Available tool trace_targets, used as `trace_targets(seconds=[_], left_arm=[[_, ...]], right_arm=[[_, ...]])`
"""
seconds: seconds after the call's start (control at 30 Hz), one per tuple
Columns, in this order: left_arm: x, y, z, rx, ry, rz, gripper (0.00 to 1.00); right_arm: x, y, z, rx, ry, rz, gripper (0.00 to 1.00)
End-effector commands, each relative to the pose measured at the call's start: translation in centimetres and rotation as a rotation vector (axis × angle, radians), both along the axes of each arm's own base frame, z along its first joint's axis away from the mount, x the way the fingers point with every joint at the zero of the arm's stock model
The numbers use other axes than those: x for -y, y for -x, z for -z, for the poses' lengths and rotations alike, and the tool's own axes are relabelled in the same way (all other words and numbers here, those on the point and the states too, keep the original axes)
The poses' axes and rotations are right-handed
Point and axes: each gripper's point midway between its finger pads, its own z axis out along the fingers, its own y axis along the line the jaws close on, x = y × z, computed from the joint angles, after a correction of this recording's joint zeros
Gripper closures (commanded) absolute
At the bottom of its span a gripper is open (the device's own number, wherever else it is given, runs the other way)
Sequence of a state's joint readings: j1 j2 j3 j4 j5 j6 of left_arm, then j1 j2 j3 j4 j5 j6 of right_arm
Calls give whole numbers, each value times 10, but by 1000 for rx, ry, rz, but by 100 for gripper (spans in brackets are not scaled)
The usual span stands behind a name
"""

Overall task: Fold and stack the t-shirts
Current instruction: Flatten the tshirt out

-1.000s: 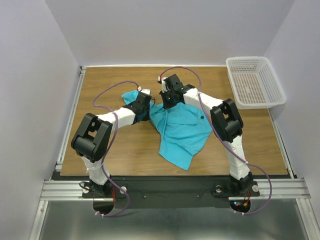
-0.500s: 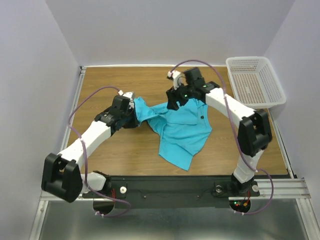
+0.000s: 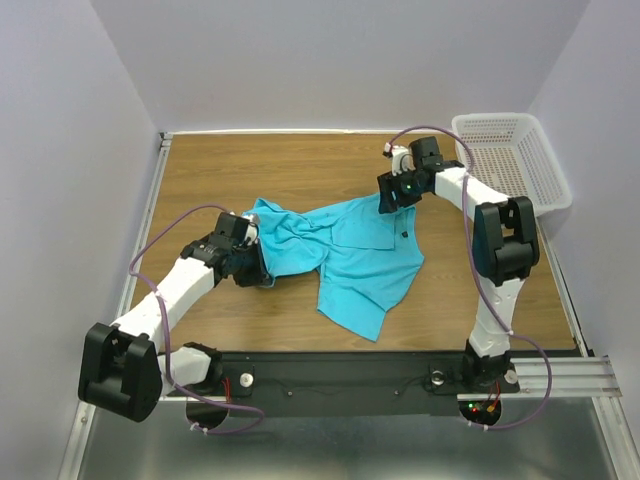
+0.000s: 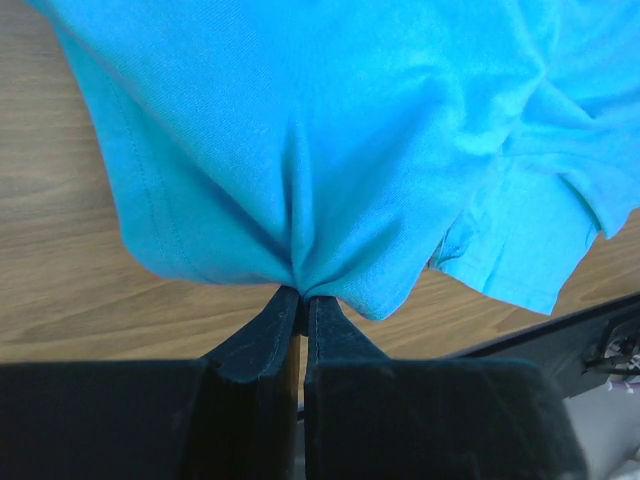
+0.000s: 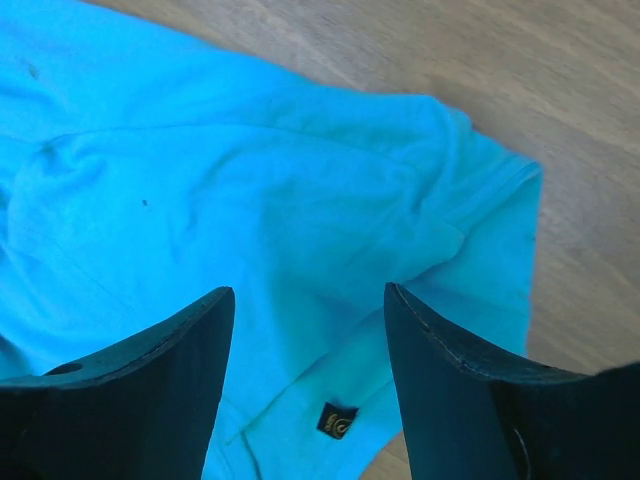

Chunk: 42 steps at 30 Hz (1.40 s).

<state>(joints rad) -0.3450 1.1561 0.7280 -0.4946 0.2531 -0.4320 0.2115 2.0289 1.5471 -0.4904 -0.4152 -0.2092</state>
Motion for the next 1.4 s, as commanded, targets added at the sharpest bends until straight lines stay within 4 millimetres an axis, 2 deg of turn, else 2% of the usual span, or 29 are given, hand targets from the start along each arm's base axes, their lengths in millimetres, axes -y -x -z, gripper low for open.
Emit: trace_targets(seconds=[0.0,0.13,0.17,0.3,0.63,0.73,0.87,0.93,0.97,1.0,1.07,1.1,1.2,1.33,1.37], left_arm=[[-8,15,1,-29,-25,1,100],[-12,18,5,-40,-39,-7,100],[-13,18,5,-41,-45,-8,100],[-16,15,4,-36,-65,-16,100],[-16,15,6,-42,-68,-2,100],[-16,15,7,-44,-71,2,100],[-19,18,8,-56,-84,3,100],[-22,20,9,-61,-98,-1,100],[-23,21,10,-73,-105,-2,100],[-25,22,12,-83,-109,-6,100],[-26,25,14,-100,-112,-7,100],[-26,26,16,-110,-109,-6,100],[-28,29,20,-137,-118,-9,100],[-30,34,27,-182,-129,-14,100],[-31,36,30,-205,-136,-11,100]], right_arm=[[-12,-2,-38,61,-39,22,34],[-10,14,-27,3,-48,48,37],[-10,20,-21,-24,-54,56,41],[-5,26,-5,-67,-31,83,48],[6,36,7,-95,19,116,48],[0,40,16,-132,-5,105,48],[-6,38,15,-147,-32,99,59],[-9,37,8,-141,-48,91,78],[-8,34,3,-128,-53,91,86],[-10,27,-9,-96,-64,90,99],[-10,18,-20,-68,-75,96,99],[-7,4,-33,-26,-80,109,99],[7,-22,-52,34,-86,162,99],[33,-77,-85,166,-131,314,99],[40,-87,-83,184,-125,357,100]])
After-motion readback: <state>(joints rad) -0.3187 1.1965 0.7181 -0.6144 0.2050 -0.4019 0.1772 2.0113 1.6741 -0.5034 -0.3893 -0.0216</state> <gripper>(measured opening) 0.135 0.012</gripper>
